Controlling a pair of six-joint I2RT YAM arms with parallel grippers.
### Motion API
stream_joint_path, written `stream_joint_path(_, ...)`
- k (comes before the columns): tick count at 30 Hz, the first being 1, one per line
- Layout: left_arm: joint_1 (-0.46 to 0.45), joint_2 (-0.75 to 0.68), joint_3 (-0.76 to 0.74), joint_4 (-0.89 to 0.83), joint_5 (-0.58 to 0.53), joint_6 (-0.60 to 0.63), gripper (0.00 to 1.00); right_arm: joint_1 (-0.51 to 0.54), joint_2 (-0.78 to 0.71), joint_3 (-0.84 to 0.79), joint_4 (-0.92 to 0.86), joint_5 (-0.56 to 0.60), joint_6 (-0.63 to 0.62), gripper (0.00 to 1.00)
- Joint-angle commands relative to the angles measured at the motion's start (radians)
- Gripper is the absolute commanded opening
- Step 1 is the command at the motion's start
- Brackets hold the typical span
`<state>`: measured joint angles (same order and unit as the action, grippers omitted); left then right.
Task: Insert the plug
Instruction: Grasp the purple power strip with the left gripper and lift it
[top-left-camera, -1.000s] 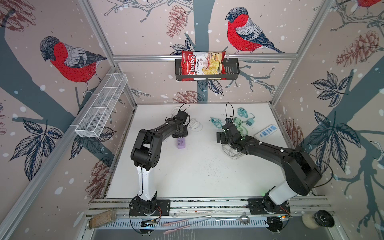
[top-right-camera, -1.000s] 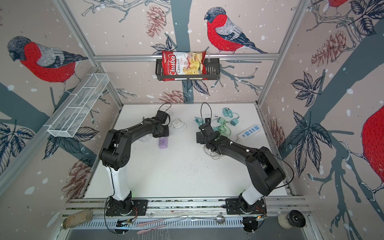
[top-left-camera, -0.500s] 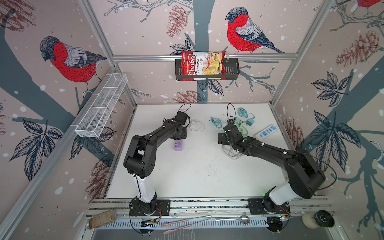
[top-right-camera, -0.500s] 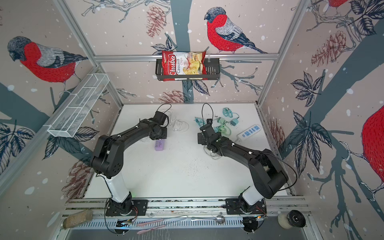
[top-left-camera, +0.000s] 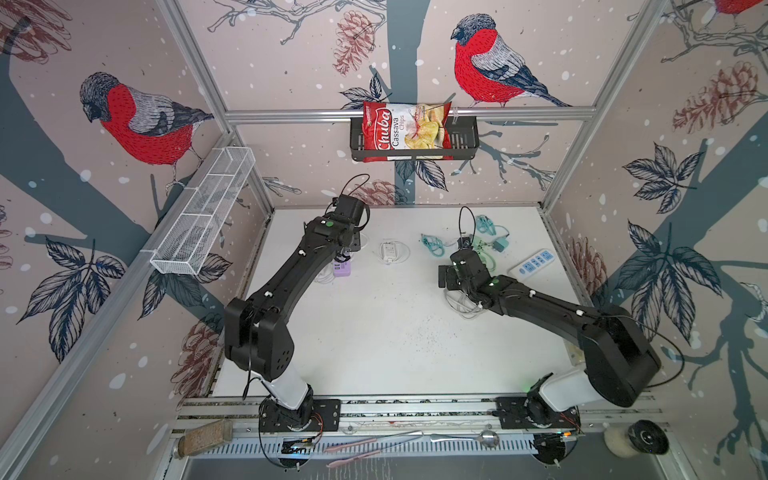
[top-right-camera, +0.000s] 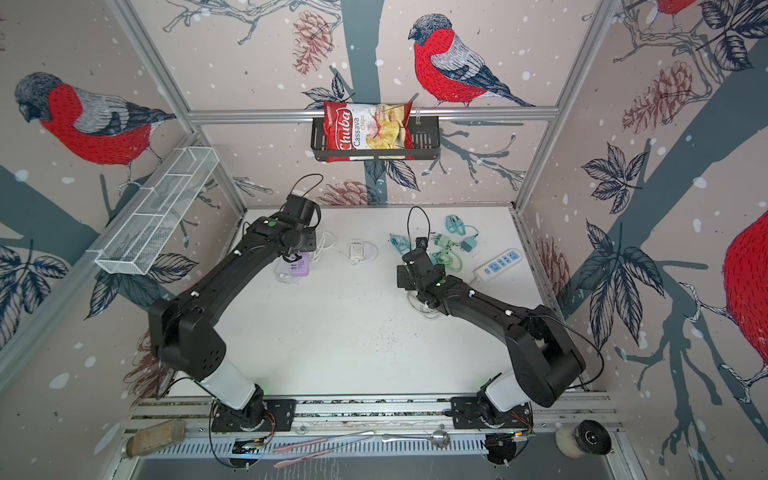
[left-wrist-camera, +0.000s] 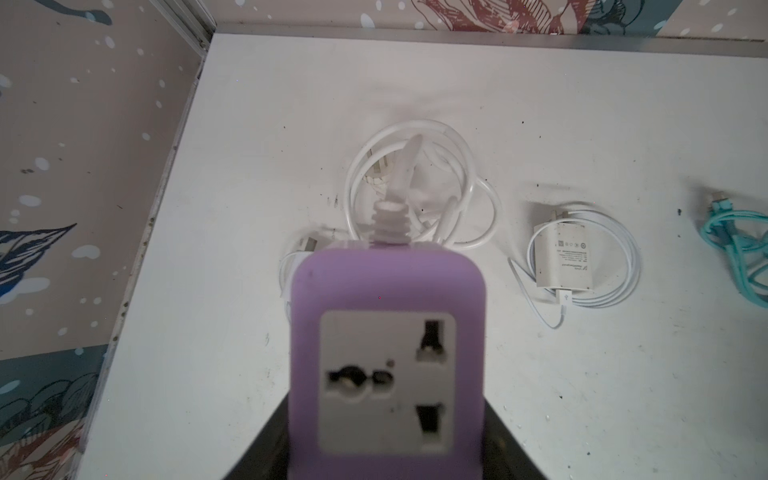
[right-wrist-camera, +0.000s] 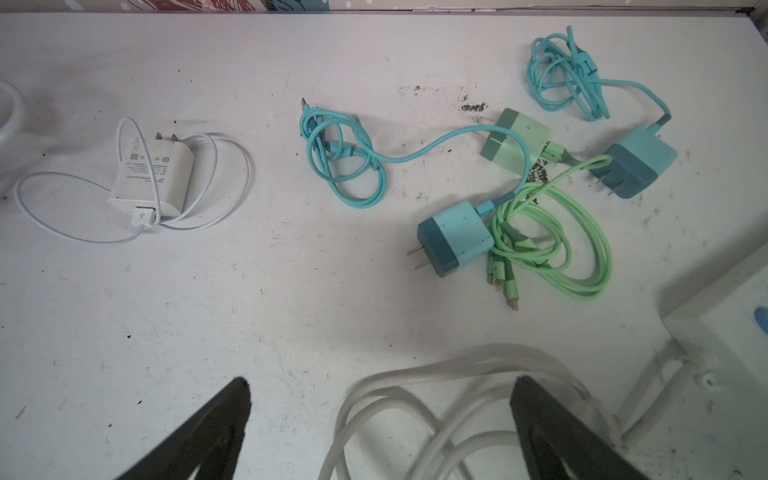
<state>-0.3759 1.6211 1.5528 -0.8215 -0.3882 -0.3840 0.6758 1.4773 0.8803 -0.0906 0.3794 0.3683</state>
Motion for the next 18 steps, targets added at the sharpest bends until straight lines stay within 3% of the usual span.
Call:
stream_joint_path(1, -0.002, -0.062, 0.01, -0.053, 0.018, 0.033, 0.26, 0.001, -0.015, -0.005, -0.002, 0.03, -0.01, 0.99)
stream_joint_path(8, -0.09, -0.24, -0.093, -0.056, 0.108, 0.029, 0.25, 0.0, -0.048, -0.017, -0.001, 0.053, -0.026, 0.99)
stream_joint_path(18, -0.33, -0.428, -0.279, 0.008, 0.159, 0.033, 0.25, -0.035, -0.118, -0.058, -0.026, 0.117, -0.036, 1.0)
